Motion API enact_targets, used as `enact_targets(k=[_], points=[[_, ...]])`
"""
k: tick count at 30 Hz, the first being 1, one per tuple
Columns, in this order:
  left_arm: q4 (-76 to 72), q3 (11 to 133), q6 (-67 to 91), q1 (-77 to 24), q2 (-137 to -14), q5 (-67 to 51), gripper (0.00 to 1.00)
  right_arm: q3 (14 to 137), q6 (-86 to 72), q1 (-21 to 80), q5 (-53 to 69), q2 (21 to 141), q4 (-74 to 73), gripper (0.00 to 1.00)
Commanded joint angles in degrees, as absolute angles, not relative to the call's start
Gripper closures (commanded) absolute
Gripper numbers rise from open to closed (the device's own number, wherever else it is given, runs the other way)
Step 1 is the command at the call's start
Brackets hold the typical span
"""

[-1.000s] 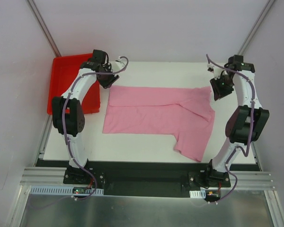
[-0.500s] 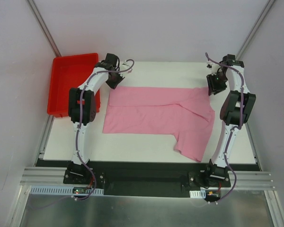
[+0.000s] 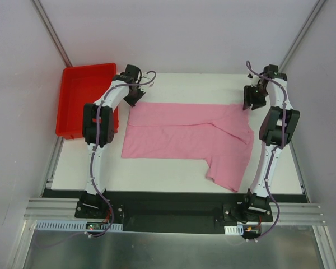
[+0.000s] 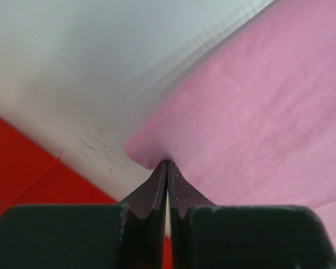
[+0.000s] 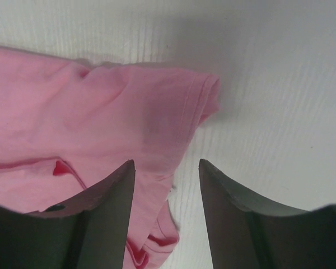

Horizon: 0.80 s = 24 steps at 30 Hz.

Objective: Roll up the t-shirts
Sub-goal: Fold the T-shirt at the center of the board.

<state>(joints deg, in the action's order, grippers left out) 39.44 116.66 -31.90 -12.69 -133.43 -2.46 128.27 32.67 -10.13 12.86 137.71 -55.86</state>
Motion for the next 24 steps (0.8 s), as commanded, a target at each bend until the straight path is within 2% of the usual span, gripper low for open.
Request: enact_targets(k=[1,10,13,14,16,24], points=[[41.13,118.39,-29.97,-12.48,-134.56,-0.35,1.00,131.57,28.57,-10.28,14.06,140.88,-55.11,0.49],[42.36,119.27,-28.57,-11.78,-136.49,2.11,1.00,134.65,17.68,-13.52,19.24,143.52,-51.07,0.59],[43.24,119.44,-27.86,-11.69,-136.93,2.37,1.00,134.74,14.08,-15.02,20.13,144.75,-50.71,0.71],[43.42,119.53,-27.43,-11.69,-137.11,2.37,1.00,133.87,13.89,-15.12,19.60,144.76,-50.63,0.81],[43.94,119.45,-26.81,-11.51,-137.28,2.37,1.00,133.07,13.71,-15.47,17.93,144.41,-50.89,0.87],[44.38,118.74,-25.93,-10.72,-136.85,2.81,1.00,132.54,12.92,-15.73,14.15,143.88,-51.06,0.90]])
